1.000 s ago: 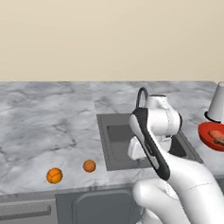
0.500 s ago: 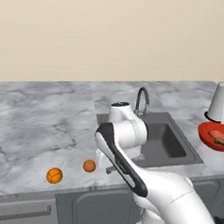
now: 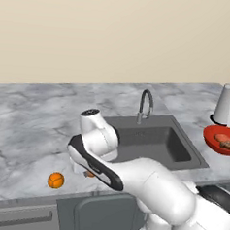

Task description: There is a mixed pile of frozen fruits and vegetables on the counter. Locate all the frozen vegetables and place the items in a bowl on the counter. Take all the frozen fruits and defrost them in a running sink.

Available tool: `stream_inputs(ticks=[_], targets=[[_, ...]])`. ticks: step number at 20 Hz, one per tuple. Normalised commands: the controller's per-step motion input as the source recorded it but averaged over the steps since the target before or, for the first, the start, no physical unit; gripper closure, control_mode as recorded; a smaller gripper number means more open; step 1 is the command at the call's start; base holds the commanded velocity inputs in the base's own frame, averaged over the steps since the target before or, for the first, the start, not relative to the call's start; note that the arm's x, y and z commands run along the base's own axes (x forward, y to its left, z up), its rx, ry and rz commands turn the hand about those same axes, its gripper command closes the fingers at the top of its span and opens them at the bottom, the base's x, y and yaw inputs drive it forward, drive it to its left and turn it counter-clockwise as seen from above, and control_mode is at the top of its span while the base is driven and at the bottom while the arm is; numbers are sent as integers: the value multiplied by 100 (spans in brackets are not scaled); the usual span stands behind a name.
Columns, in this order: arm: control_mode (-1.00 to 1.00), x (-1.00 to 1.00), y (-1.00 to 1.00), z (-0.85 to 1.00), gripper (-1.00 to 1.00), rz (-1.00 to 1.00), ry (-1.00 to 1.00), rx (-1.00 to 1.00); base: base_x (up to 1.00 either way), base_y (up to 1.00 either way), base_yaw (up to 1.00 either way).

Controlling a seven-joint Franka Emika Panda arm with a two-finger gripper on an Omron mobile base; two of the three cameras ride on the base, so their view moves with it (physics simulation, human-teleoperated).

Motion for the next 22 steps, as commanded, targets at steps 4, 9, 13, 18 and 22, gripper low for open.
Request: stream_inputs(ticks=[4,9,13,18,22], targets=[[-100,59,-3,-12,-100,0,2,-3,0,0,0],[-100,30,-3,-11,-100,0,3,0,0,0,0],[-100,11,16,-37,-100,-1,-3,7,0,0,0],[-100,0,0,-32,-100,-4,-5,1,0,0,0],[-100,12,-5,-20,-100,-2,-6,0,0,0,0]])
